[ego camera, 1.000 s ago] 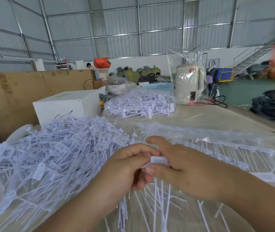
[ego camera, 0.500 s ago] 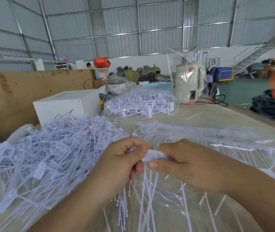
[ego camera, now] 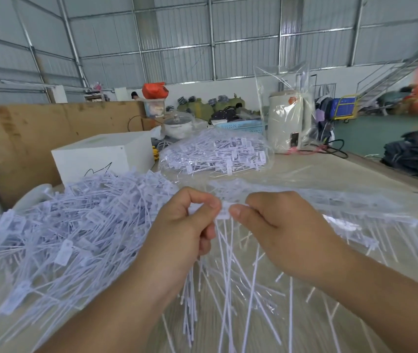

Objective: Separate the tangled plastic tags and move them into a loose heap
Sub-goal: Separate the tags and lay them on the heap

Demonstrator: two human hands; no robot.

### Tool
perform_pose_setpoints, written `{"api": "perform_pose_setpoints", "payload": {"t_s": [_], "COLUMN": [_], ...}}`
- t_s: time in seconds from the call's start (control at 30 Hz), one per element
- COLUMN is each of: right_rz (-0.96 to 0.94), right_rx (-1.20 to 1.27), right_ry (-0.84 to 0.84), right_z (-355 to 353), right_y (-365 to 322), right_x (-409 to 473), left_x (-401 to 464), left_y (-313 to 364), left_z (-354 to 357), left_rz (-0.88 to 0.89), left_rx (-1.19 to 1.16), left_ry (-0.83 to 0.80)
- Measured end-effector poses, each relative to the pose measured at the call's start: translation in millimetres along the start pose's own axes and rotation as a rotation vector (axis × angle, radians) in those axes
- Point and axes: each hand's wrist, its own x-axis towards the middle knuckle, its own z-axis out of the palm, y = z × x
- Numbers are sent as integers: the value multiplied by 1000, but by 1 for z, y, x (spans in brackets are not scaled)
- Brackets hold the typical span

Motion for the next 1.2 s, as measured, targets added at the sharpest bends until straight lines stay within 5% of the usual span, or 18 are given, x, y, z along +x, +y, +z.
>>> {"api": "perform_pose_setpoints", "payload": {"t_s": [0.2, 0.43, 0.63, 0.8, 1.0, 1.2], "right_rz": [28, -152, -187, -102, -126, -49], "right_rx": [308, 135, 107, 313, 596, 532], "right_ry": [387, -264, -273, -179, -393, -347], "right_z": [-15, -2, 0, 1, -5, -1], "right_y": [7, 13, 11, 17, 9, 8], "right_x": [8, -3, -4, -2, -3, -3], "left_x": [-1, -6, -8, 0, 4, -9], "left_y": [-8, -3, -3, -10, -13, -17], "left_z": [-3, 3, 1, -4, -13, -9], "left_rz": [-143, -18, -36, -51, 12, 74], "left_rx": [-163, -16, 21, 36, 179, 370], "left_ry": [56, -86, -184, -234, -357, -438]}}
